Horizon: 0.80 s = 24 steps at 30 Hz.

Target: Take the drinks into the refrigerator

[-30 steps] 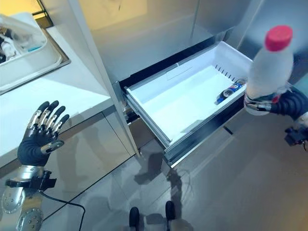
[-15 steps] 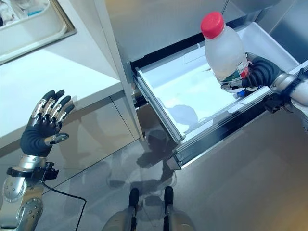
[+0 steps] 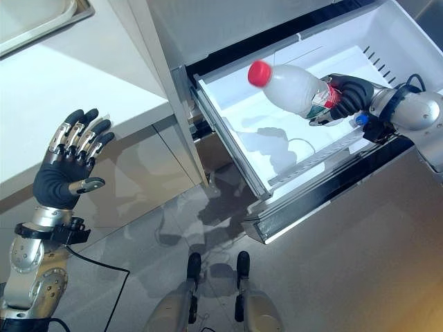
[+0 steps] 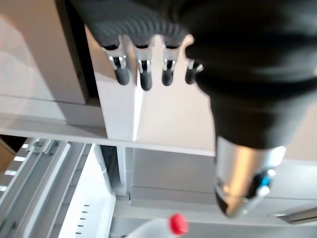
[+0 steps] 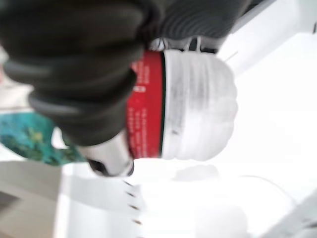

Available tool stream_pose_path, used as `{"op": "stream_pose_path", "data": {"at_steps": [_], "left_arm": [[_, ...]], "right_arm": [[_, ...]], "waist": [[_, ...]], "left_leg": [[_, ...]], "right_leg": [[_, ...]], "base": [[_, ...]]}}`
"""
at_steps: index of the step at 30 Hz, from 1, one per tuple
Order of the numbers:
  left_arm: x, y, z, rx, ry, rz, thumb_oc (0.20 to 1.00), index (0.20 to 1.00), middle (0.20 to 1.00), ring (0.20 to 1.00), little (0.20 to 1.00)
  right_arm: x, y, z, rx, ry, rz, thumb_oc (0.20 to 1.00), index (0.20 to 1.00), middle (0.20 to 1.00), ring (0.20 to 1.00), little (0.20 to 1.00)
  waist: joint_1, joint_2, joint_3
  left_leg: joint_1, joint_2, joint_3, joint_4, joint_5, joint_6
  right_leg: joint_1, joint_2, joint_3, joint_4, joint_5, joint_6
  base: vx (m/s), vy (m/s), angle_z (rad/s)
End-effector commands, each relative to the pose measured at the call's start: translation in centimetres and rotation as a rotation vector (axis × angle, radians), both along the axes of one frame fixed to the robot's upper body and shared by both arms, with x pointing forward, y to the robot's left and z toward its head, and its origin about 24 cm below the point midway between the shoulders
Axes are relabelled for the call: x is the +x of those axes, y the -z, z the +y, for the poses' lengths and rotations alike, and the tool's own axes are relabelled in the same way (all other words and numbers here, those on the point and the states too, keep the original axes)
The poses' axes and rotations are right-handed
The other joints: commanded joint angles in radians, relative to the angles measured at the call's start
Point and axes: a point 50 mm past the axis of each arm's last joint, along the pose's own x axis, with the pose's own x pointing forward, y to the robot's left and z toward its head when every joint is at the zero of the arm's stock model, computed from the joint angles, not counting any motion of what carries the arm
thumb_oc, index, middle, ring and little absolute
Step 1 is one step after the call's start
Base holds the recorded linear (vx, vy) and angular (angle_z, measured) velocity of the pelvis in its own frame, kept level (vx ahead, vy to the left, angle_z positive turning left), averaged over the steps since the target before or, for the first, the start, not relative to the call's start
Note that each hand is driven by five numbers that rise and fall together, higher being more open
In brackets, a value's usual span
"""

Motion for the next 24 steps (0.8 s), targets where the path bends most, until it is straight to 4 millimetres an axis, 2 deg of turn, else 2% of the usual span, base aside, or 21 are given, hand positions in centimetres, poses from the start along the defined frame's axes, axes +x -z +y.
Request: {"op": "stream_pose_path", "data": {"at_steps": [1, 3, 7, 8, 11, 17, 24], "left_arm": [[-1.3, -0.5, 0.0, 0.087, -0.005, -0.032, 1.000, 1.000, 1.000, 1.000, 1.000], [-1.4, -0.5, 0.1, 0.098, -0.009, -0.036, 1.000, 1.000, 1.000, 1.000, 1.000], [-1.5, -0.6, 0.1, 0.108, -0.007, -0.040, 1.000, 1.000, 1.000, 1.000, 1.000], [-1.4, -0.7, 0.1, 0.124, -0.007, -0.039, 1.000, 1.000, 1.000, 1.000, 1.000], [-1.3, -0.7, 0.1, 0.118, -0.011, -0.037, 1.000, 1.000, 1.000, 1.000, 1.000], [-1.2, -0.9, 0.3, 0.124, -0.026, -0.035, 1.000, 1.000, 1.000, 1.000, 1.000], [-1.2, -1.3, 0.4, 0.140, -0.032, -0.045, 1.000, 1.000, 1.000, 1.000, 1.000]], "right_arm": [[-2.6, -5.8, 1.6, -0.131, -0.090, -0.180, 0.200, 0.200, 0.200, 0.200, 0.200], [-3.0, -5.7, -0.1, -0.146, -0.022, -0.168, 0.200, 0.200, 0.200, 0.200, 0.200], [-3.1, -5.7, -0.3, -0.251, 0.006, -0.145, 0.200, 0.200, 0.200, 0.200, 0.200], [-3.0, -5.8, 0.2, -0.320, 0.006, -0.133, 0.200, 0.200, 0.200, 0.200, 0.200], [-2.8, -6.9, 0.5, -0.349, 0.034, -0.164, 0.200, 0.200, 0.200, 0.200, 0.200], [-3.0, -8.7, 2.6, -0.494, 0.012, -0.202, 0.200, 0.200, 0.200, 0.200, 0.200], [-2.8, -8.6, 2.8, -0.535, 0.017, -0.179, 0.200, 0.200, 0.200, 0.200, 0.200]], "waist": [[0.003, -0.025, -0.032], [0.000, -0.025, -0.031], [0.002, -0.032, -0.030], [0.005, -0.039, -0.029], [0.002, -0.032, -0.022], [0.001, -0.031, -0.005], [0.001, -0.017, 0.020]], "left_leg": [[-0.004, -0.010, -0.013, 0.060, -0.054, -0.008], [-0.008, -0.010, -0.019, 0.056, -0.051, -0.010], [-0.010, -0.010, -0.016, 0.050, -0.049, -0.010], [-0.014, -0.009, -0.015, 0.051, -0.050, -0.011], [-0.019, -0.009, -0.011, 0.051, -0.048, -0.011], [-0.029, -0.006, -0.006, 0.049, -0.041, -0.013], [-0.046, 0.004, -0.012, 0.043, -0.029, -0.019]], "right_leg": [[-0.032, -0.036, -0.038, 0.089, -0.072, 0.057], [-0.031, -0.040, -0.043, 0.082, -0.069, 0.058], [-0.034, -0.039, -0.041, 0.076, -0.065, 0.059], [-0.039, -0.039, -0.038, 0.075, -0.064, 0.059], [-0.048, -0.039, -0.035, 0.079, -0.063, 0.057], [-0.070, -0.036, -0.032, 0.092, -0.064, 0.056], [-0.112, -0.028, -0.037, 0.132, -0.079, 0.052]], "base": [[0.00, 0.000, 0.00], [0.00, 0.000, 0.00], [0.00, 0.000, 0.00], [0.00, 0.000, 0.00], [0.00, 0.000, -0.01], [0.00, 0.000, 0.00], [0.00, -0.010, 0.01]]}}
